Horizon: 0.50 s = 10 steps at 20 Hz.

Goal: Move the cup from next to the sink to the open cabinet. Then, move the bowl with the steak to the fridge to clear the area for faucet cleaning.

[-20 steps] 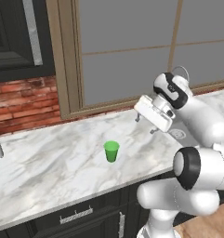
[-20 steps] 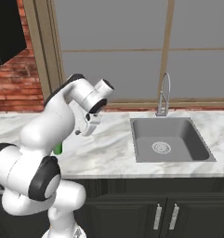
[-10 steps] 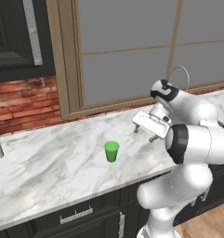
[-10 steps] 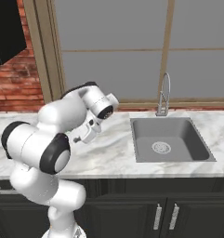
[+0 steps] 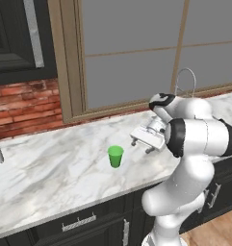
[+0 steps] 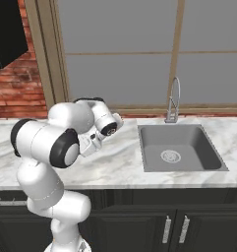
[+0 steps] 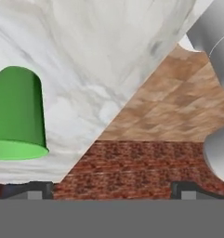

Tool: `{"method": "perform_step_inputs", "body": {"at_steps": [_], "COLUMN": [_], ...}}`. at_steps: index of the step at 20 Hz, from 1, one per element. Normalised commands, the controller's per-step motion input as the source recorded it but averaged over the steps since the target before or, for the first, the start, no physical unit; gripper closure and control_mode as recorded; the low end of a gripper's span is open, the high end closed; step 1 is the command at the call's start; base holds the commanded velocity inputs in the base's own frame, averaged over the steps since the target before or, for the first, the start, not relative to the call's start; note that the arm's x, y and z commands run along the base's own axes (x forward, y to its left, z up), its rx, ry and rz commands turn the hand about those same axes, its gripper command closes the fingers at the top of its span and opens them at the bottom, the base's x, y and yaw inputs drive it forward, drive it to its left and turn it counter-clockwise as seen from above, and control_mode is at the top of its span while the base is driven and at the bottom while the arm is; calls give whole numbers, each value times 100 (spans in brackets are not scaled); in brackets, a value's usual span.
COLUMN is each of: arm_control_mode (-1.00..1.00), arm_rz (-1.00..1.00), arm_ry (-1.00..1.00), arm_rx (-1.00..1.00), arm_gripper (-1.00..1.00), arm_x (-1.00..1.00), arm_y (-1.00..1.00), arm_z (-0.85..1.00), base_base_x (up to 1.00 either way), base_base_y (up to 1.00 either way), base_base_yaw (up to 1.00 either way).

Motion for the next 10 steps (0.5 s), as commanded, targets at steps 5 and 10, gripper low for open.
{"method": "perform_step_inputs", "body": {"at_steps": [5, 10], "arm_control_mode": [-100, -100], "arm_rz": [-2, -19], "arm_ry": [-3, -4], "arm_rx": [-2, -2], "arm_gripper": [-100, -100], "arm_x": [1, 6], "arm_y": [23, 24], "arm_z": [-4, -13], "base_base_x": [0, 0], "base_base_y": [0, 0], "base_base_yaw": [0, 0]}}
